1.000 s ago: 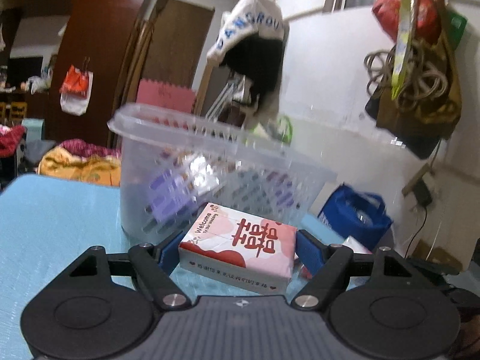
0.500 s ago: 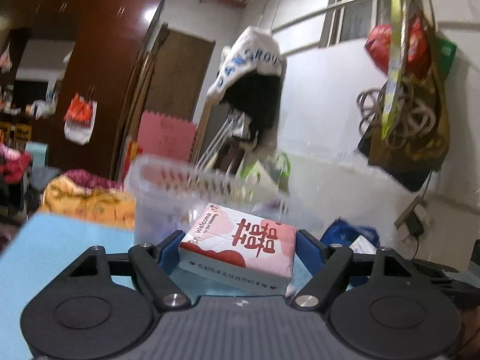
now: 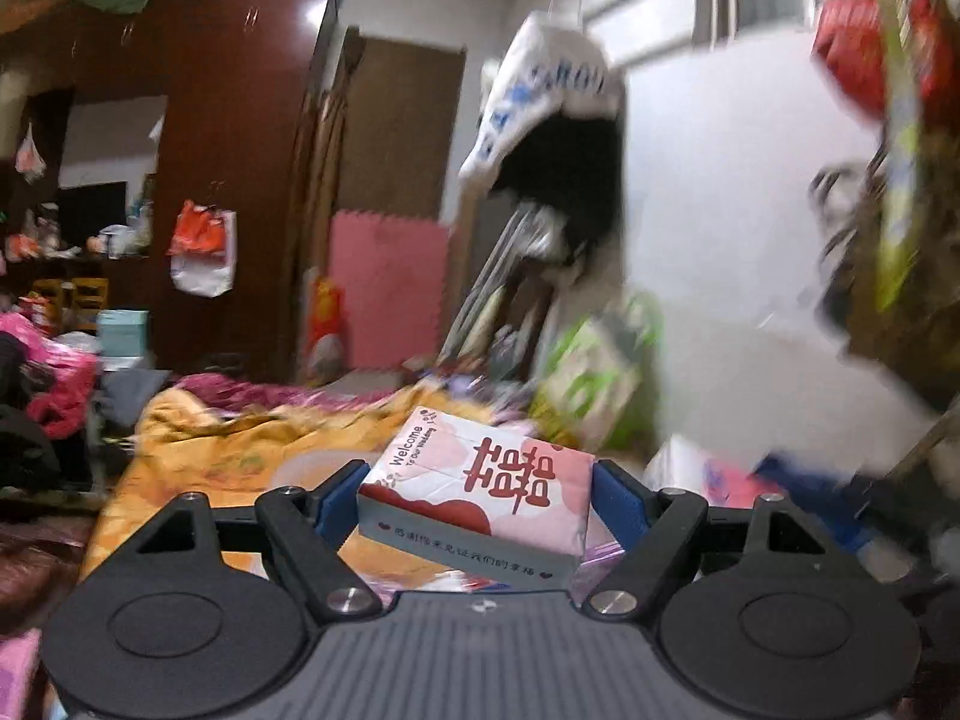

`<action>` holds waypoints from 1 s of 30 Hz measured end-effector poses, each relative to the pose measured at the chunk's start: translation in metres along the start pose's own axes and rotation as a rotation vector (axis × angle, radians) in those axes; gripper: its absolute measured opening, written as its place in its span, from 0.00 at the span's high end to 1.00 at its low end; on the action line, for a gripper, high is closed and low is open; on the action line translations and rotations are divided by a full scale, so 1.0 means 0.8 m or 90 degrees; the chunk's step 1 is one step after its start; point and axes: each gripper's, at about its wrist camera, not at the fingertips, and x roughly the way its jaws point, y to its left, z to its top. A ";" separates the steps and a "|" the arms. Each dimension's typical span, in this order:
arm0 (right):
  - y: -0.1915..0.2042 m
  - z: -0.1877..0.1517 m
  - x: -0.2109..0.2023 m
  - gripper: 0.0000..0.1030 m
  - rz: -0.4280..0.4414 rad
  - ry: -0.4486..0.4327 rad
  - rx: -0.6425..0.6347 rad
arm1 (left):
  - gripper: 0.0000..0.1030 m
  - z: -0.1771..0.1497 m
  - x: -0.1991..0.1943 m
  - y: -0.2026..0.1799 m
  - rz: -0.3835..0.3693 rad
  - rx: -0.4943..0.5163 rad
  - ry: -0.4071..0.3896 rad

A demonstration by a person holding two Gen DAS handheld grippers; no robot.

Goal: Organize objects
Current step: 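Carry the red-pink box and white box over the basket and release both, then grasp the red mesh packet with the right tool while the left tool grasps the clear plastic roll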

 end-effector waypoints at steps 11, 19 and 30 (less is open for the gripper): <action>-0.007 -0.042 -0.076 0.00 -0.006 0.007 0.017 | 0.14 -0.037 -0.043 0.021 -0.029 -0.025 -0.008; 0.008 -0.129 -0.062 0.00 0.032 0.141 0.018 | 0.15 -0.162 -0.079 0.007 -0.044 0.076 0.090; -0.001 -0.155 -0.044 0.01 0.032 0.173 0.073 | 0.16 -0.222 -0.068 0.000 -0.124 0.044 0.173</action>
